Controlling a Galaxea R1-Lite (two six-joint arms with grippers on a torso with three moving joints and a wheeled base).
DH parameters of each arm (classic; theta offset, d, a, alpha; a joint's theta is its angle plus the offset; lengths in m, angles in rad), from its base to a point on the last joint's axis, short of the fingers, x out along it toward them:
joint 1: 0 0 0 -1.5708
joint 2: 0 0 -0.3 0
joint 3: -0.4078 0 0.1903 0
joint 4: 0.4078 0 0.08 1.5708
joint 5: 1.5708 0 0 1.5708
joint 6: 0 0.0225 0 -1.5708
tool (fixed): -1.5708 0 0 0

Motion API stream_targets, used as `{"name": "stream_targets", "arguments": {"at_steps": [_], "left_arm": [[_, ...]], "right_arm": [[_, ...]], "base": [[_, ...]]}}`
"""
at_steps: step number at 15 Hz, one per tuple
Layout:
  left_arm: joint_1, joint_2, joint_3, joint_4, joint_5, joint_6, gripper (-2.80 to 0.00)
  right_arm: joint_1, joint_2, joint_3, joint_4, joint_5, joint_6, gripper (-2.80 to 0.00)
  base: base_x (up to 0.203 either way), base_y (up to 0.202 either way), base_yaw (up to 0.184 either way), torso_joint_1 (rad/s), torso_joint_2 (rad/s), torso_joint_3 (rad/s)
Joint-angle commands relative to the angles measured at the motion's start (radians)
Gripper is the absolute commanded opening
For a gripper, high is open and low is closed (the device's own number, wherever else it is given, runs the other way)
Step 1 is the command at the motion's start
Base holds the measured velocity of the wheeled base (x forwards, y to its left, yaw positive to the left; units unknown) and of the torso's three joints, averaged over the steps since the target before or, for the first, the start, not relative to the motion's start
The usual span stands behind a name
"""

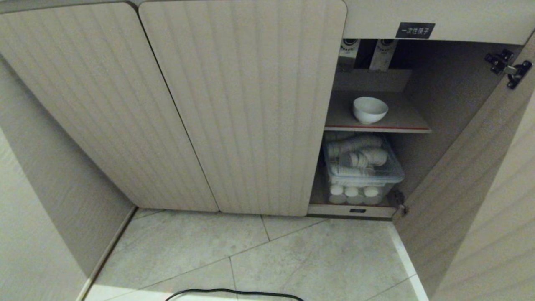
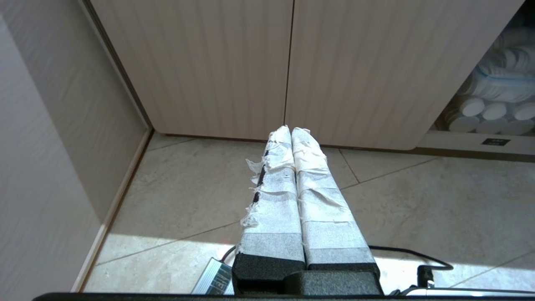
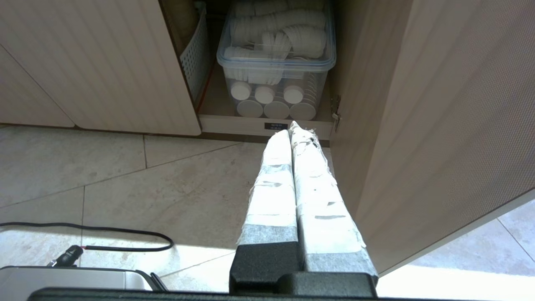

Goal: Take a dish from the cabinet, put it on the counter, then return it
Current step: Close the cabinet door

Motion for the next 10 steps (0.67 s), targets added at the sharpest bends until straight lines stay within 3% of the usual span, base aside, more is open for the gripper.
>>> {"name": "stream_targets", "arguments": {"at_steps": [1,5,10], "left_arm": [[0.0,0.0,0.001,-0.001,0.001,-0.001,-2.8],[0.0,0.0,0.0,-0.001,0.001,-0.001,-2.8],[0.0,0.0,0.0,-0.001,0.002,-0.001,-2.8]], "right_arm": [[0.0,0.001,0.0,0.0,0.0,0.0,-2.8],[0.0,0.001,0.0,0.0,0.0,0.0,-2.8],[0.0,0.001,0.0,0.0,0.0,0.0,-2.8]], "base": [[0.0,0.0,0.0,0.0,0.0,0.0],[0.001,-0.025,0.0,0.002,0.0,0.002],[0.0,-0.189,0.0,0.002,0.0,0.004]]}}
